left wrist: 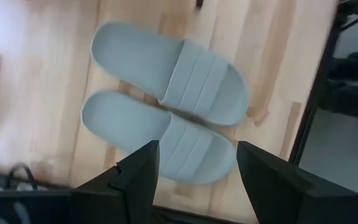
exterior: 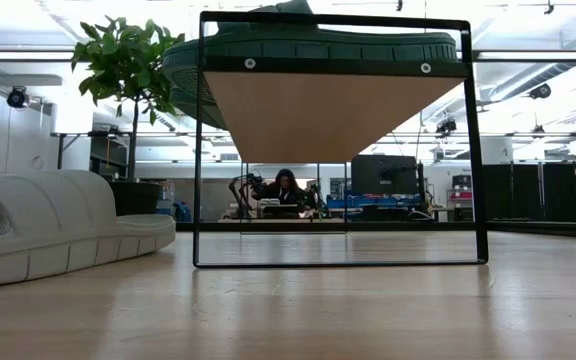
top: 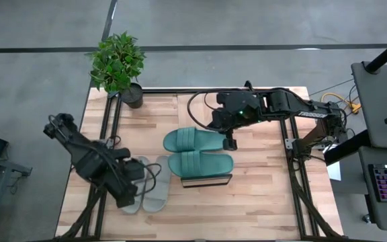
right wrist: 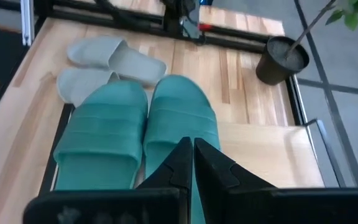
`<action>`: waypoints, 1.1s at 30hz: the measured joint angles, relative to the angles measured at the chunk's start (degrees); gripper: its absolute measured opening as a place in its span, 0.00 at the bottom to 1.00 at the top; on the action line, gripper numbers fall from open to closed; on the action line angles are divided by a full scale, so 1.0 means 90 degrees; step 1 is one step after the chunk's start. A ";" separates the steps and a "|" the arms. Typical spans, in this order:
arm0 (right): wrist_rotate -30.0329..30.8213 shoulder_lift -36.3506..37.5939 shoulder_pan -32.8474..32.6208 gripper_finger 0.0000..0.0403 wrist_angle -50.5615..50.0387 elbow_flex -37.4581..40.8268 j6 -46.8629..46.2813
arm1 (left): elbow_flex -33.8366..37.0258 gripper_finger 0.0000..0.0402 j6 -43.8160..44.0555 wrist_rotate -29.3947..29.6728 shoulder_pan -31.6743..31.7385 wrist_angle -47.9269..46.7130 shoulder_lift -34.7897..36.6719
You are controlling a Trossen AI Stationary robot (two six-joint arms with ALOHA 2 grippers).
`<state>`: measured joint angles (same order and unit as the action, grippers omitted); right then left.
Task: Pick and place slides into the shelf
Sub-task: Put the left gray slipper on the shelf
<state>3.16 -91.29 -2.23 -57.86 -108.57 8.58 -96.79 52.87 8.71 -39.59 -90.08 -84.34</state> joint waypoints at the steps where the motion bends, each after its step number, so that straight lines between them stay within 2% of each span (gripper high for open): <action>1: 0.0002 0.0000 0.0015 0.02 -0.0089 0.0000 0.0002 | 0.0027 0.50 0.0160 -0.0012 -0.0055 0.0000 -0.0079; 4: -0.0002 0.0000 0.0071 0.02 -0.0410 0.0000 -0.0030 | 0.0068 0.50 0.0598 -0.0130 -0.0190 0.0007 -0.0320; 8: 0.0012 0.0002 0.0101 0.02 -0.0870 0.0000 -0.0051 | 0.0066 0.50 0.0910 -0.0596 -0.0317 0.0001 -0.0631; 17: 0.0005 0.0007 0.0099 0.02 -0.1045 0.0000 -0.0117 | 0.0068 0.50 0.1084 -0.0527 -0.0748 0.0007 -0.1618; 26: -0.0002 0.0010 0.0096 0.02 -0.1047 -0.0012 -0.0117 | 0.0068 0.50 0.1085 -0.0345 -0.1401 0.0007 -0.2423; 33: -0.0005 0.0013 0.0096 0.02 -0.1026 -0.0017 -0.0119 | 0.0156 0.50 0.1262 0.0457 -0.1737 0.0010 -0.2650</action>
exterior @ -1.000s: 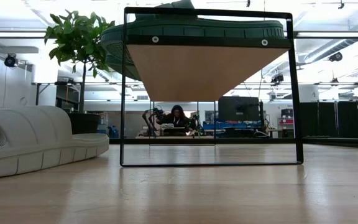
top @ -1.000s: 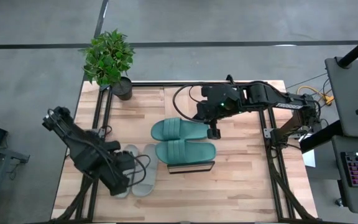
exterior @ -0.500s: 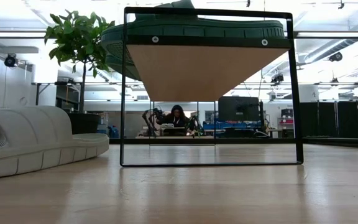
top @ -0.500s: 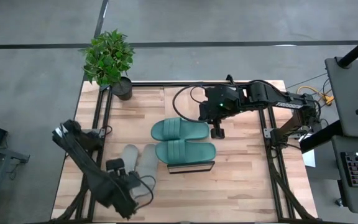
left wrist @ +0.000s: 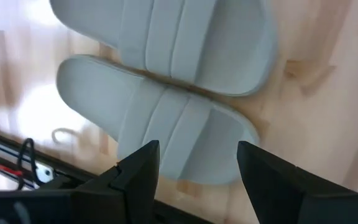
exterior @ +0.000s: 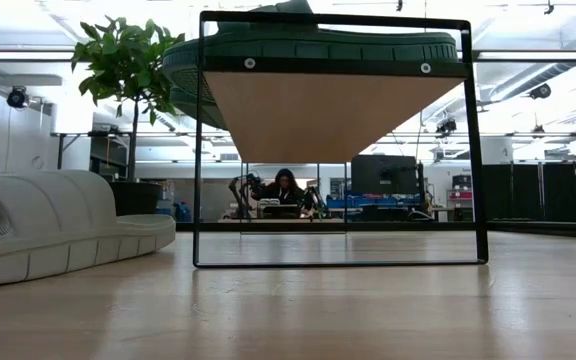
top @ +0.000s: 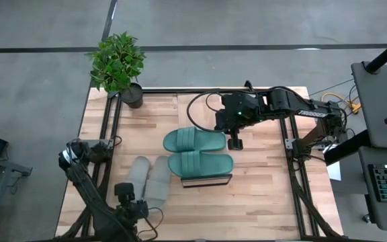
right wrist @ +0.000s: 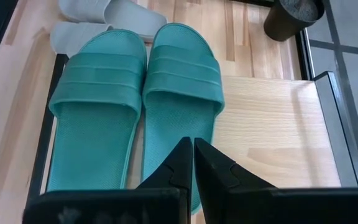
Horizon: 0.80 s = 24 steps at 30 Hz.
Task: Pick and place slides into the shelf
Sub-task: Put the left gray slipper on the shelf
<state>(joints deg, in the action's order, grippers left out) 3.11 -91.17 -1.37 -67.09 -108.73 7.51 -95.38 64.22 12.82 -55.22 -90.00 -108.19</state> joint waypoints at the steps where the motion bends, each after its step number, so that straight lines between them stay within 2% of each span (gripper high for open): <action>1: 0.0000 0.0000 0.0000 0.02 0.0001 0.0000 0.0001 | 0.0066 0.50 0.0024 0.0071 -0.0043 -0.0002 -0.0012; 11: -0.0002 0.0001 0.0000 0.02 0.0004 0.0000 0.0001 | 0.1316 0.50 0.1329 0.0017 -0.0537 0.0002 0.0110; 19: -0.0002 0.0001 0.0000 0.02 0.0002 0.0000 0.0000 | 0.1895 0.50 0.1278 0.0070 -0.0655 0.0888 0.0118; 24: -0.0002 0.0001 0.0000 0.02 0.0005 -0.0002 0.0000 | 0.2228 0.50 0.1312 0.0070 -0.0663 0.0975 0.0118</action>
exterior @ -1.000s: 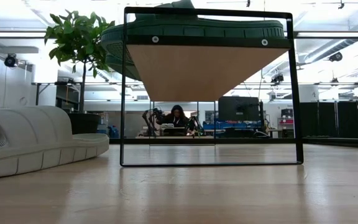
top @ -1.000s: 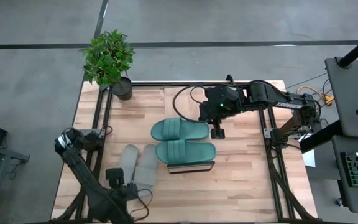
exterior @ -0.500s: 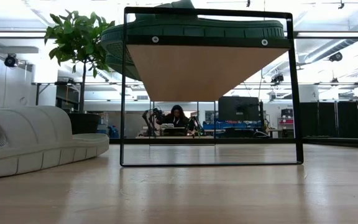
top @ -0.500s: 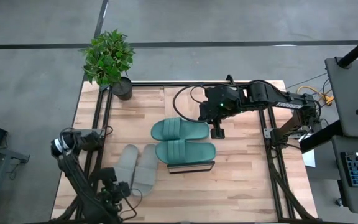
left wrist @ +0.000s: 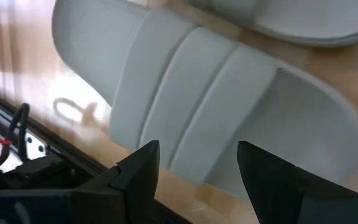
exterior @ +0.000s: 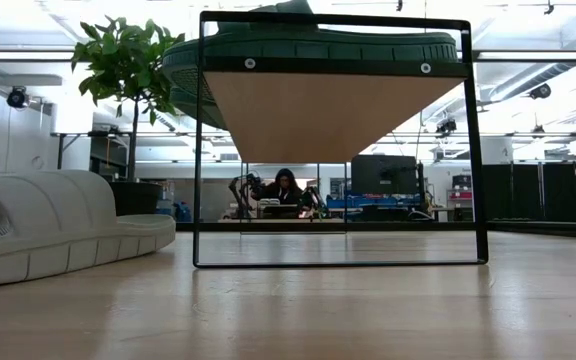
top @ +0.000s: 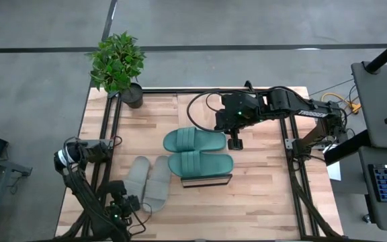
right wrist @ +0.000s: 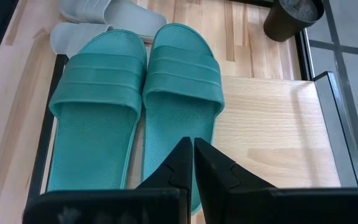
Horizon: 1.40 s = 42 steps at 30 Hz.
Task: Pick and place slides into the shelf
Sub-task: Put the left gray slipper on the shelf
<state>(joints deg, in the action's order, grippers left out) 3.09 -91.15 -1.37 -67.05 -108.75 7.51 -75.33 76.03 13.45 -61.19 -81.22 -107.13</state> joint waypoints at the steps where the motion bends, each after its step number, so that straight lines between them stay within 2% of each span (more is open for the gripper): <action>1: 0.0000 0.0000 0.0000 0.02 0.0000 0.0000 0.0000 | 0.0067 0.50 0.0000 0.0003 0.0000 0.0019 0.0000; 14: 0.0002 0.0002 0.0000 0.02 0.0004 0.0000 -0.0168 | 0.0960 0.50 0.0014 0.0017 0.0007 0.0297 0.0007; 21: 0.0002 0.0002 0.0000 0.02 0.0005 -0.0002 -0.0219 | 0.1086 0.49 0.0017 0.0127 0.0005 0.0343 0.0005; 25: 0.0002 0.0002 0.0000 0.02 0.0005 -0.0002 -0.0339 | 0.1123 0.39 0.0015 0.0230 0.0005 0.0528 0.0005; 32: 0.0002 0.0002 0.0000 0.02 0.0005 -0.0002 -0.0342 | 0.1258 0.05 0.0035 0.0190 0.0005 0.0870 0.0005; 42: 0.0002 0.0002 0.0000 0.02 0.0005 -0.0002 -0.0342 | 0.1149 0.00 0.0345 -0.0263 0.0019 0.0511 0.0084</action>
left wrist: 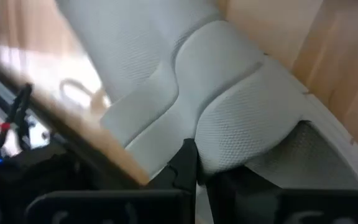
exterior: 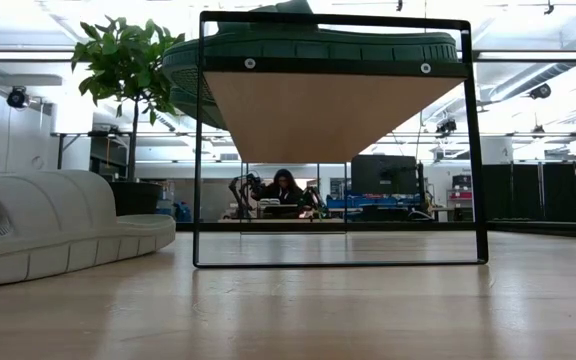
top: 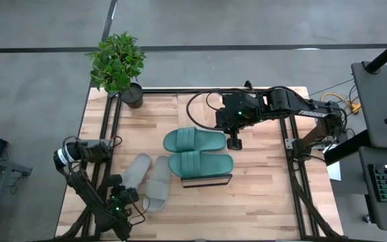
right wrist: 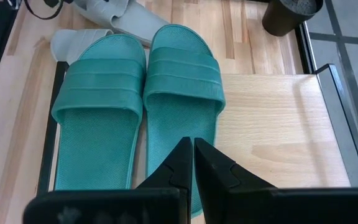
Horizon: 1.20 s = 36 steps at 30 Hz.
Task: Pick and place slides into the shelf
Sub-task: Put the left gray slipper on the shelf
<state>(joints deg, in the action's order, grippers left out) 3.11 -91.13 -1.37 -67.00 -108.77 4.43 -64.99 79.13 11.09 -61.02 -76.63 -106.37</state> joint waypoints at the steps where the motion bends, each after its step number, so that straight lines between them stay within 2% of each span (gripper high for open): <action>1: -0.0002 0.0000 0.0000 0.02 0.0000 0.0000 0.0000 | -0.0041 0.00 0.0000 -0.0016 0.0001 -0.0128 0.0030; 9: -0.0001 0.0000 0.0001 0.02 -0.0001 0.0000 0.0002 | -0.0381 0.00 0.0054 -0.0109 -0.0006 -0.1241 0.0535; 12: 0.0000 0.0000 0.0002 0.02 -0.0002 0.0000 0.0002 | -0.0393 0.00 0.0409 -0.0110 -0.0006 -0.1513 0.0823; 23: 0.0000 0.0000 0.0000 0.02 -0.0002 0.0000 0.0019 | -0.0344 0.00 0.1557 -0.0083 -0.0009 -0.1490 0.1644; 31: 0.0000 0.0000 0.0002 0.02 -0.0002 0.0000 0.0034 | -0.0369 0.00 0.2785 -0.0076 -0.0014 -0.1473 0.2162; 36: 0.0000 0.0000 0.0001 0.02 -0.0004 0.0000 0.0034 | -0.0377 0.00 0.2861 -0.0028 -0.0014 -0.1473 0.2338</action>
<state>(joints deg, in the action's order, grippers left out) 3.11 -91.13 -1.36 -67.04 -108.77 4.73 -68.39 104.88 10.83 -61.14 -89.89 -85.33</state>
